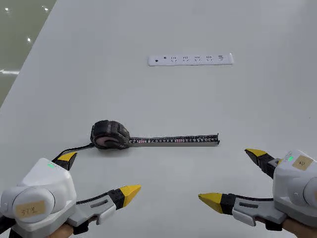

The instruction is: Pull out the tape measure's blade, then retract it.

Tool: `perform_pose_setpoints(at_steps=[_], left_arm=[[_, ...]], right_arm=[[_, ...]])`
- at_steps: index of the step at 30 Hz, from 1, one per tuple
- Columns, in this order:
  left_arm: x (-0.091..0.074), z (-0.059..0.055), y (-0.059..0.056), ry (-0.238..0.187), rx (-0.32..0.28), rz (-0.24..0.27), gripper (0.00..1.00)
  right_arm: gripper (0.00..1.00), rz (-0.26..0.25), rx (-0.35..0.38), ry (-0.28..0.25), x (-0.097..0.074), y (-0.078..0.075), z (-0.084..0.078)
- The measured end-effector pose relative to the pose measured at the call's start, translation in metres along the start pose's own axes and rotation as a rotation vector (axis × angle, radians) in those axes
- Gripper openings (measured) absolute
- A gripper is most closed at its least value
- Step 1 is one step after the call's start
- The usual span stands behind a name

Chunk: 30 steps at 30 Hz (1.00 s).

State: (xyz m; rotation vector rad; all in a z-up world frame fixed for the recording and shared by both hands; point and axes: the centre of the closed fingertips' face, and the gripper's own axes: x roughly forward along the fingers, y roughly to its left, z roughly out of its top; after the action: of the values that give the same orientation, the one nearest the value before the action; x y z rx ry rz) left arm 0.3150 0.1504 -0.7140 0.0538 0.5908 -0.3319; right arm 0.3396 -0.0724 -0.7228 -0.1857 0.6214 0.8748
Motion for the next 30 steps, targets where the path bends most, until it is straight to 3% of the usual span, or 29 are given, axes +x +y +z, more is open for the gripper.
perform_pose_setpoints(at_steps=[15, 30], left_arm=[[0.008, 0.007, 0.009, -0.007, -0.012, 0.036, 0.99], [0.025, 0.017, 0.02, -0.008, -0.019, 0.073, 0.96]], right_arm=[[0.91, 0.062, -0.09, 0.072, 0.006, -0.023, -0.007], [0.79, 0.146, -0.214, 0.119, 0.024, -0.044, -0.009]])
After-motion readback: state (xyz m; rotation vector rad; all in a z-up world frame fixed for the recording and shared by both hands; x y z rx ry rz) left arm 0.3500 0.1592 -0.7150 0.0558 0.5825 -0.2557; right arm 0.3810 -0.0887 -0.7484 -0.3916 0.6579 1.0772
